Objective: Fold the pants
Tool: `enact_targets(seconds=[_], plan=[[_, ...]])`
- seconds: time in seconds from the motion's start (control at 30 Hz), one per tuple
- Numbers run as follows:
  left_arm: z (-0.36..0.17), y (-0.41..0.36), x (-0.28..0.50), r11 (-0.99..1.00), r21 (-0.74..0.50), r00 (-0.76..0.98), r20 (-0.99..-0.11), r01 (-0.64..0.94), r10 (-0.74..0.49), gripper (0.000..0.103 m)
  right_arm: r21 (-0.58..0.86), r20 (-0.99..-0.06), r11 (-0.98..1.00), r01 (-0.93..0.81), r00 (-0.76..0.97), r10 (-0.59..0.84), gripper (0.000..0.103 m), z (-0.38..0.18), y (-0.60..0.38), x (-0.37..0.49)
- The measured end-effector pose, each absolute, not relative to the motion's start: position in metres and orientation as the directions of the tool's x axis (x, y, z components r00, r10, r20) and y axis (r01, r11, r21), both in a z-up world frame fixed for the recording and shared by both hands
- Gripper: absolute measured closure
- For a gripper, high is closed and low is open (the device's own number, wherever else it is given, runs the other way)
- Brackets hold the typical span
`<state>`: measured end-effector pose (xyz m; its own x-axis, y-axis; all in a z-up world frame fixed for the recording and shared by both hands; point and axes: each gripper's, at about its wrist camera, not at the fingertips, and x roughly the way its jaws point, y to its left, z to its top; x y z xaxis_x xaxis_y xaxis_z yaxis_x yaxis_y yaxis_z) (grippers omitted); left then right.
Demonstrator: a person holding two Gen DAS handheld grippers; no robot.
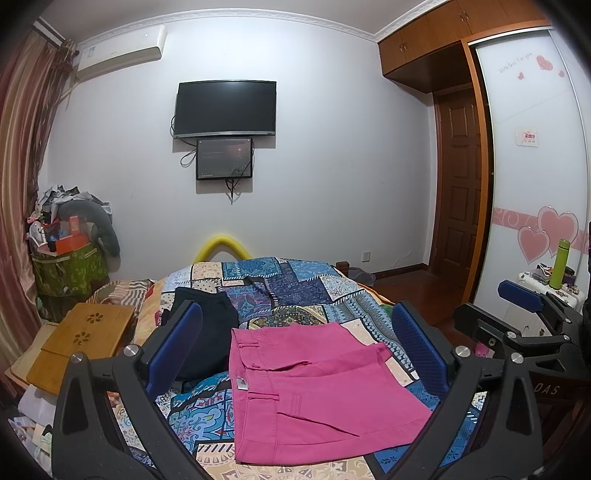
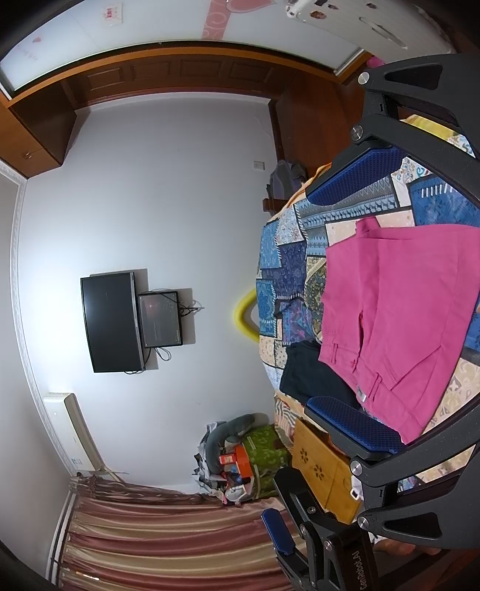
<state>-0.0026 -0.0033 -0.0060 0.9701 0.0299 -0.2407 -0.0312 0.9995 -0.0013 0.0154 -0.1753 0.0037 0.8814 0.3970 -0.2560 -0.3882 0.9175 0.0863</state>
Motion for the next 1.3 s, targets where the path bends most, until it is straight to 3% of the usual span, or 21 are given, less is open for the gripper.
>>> enact_targets(seconds=[0.77,1.03,1.3], plan=[[-0.015,0.002,0.007,0.999,-0.017,0.961,-0.275,-0.034,0.028,0.000,0.100,-0.277,0.919,-0.382,0.876,0.395,0.000,0.000,-0.177,0.030],[-0.027,0.012,0.042,0.998,-0.024,0.940,-0.340,-0.053,0.042,0.000,0.087,-0.314,0.929,-0.359,0.876,0.367,0.000,-0.014,-0.176,0.050],[-0.056,0.036,0.106,0.994,-0.003,0.867,-0.488,-0.113,0.097,0.000,0.113,-0.402,0.930,-0.350,0.840,0.365,0.000,-0.041,-0.188,0.090]])
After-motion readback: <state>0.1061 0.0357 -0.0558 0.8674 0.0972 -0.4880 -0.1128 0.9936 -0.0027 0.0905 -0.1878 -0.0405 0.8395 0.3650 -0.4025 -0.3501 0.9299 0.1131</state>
